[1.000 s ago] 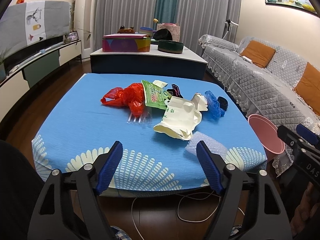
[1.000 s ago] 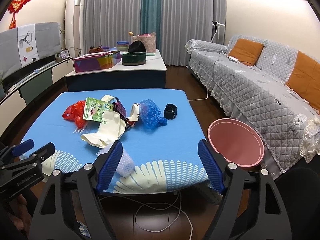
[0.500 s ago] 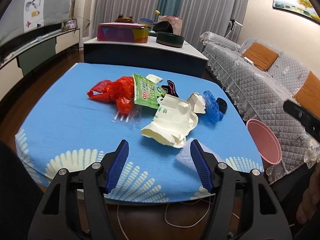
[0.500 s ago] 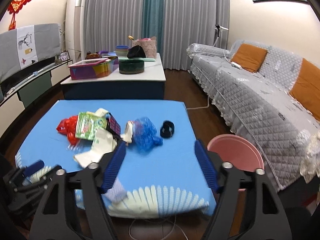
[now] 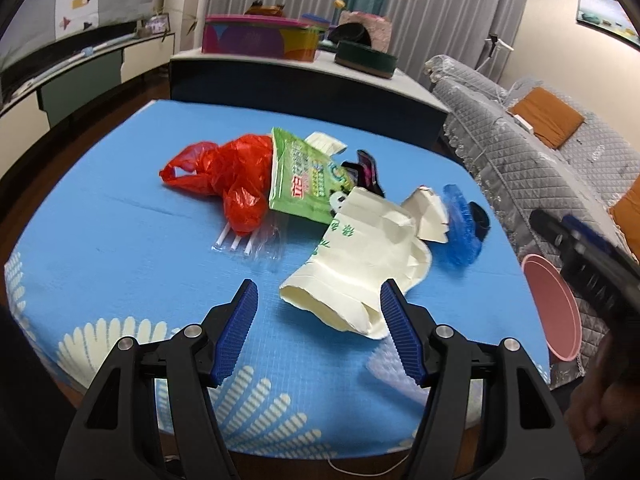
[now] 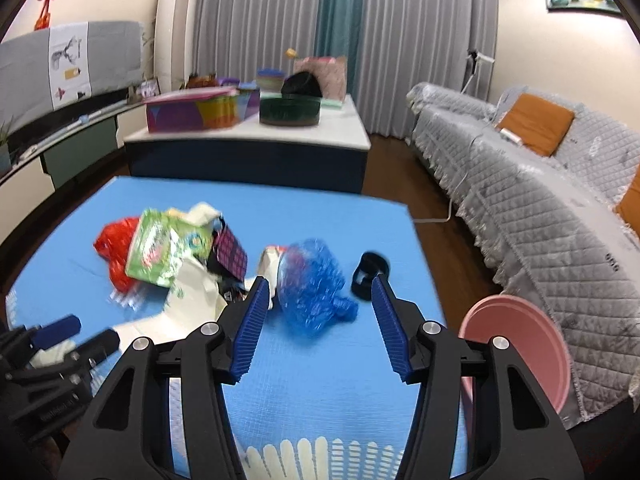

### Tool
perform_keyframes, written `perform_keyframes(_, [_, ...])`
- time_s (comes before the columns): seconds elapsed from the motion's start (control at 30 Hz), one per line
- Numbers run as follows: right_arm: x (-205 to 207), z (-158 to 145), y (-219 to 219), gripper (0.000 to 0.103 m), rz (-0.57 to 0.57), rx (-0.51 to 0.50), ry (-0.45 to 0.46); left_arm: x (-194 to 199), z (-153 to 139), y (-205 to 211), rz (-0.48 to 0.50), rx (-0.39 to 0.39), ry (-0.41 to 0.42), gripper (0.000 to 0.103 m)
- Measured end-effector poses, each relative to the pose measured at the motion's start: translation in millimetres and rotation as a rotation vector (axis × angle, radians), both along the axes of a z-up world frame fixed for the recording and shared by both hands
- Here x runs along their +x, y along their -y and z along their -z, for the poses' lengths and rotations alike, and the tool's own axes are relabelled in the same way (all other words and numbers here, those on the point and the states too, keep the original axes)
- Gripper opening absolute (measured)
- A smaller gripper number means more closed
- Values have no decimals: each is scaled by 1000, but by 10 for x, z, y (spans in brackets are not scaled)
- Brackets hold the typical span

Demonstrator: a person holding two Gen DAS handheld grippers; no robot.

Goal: Collect trash
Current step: 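Grasp the cream paper bag with the left tool while the right tool grasps the blue plastic bag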

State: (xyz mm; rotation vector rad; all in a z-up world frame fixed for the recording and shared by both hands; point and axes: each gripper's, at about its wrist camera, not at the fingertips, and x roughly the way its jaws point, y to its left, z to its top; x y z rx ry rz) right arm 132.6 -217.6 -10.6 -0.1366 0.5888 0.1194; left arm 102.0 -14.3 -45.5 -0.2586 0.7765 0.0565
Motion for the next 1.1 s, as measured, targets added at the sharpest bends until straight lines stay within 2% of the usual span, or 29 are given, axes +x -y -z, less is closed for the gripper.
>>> perform_keyframes(0.37, [452, 557, -151, 49, -23, -39, -124, 295, 304, -30, -22, -65, -84, 62])
perform_keyframes(0.5, [527, 663, -203, 38, -33, -56, -150, 330, 335, -28, -17, -81, -91, 59])
perform_keyframes(0.73, [580, 690, -225, 11, -50, -57, -164, 381, 317, -19, -12, -100, -72, 42])
perform_keyframes(0.8, [579, 677, -218, 6, -55, -57, -159, 388, 291, -27, -16, -97, -59, 37])
perform_keyframes(1.1, [513, 518, -105, 1, -36, -41, -112, 430, 158, -54, -42, -81, 17, 24])
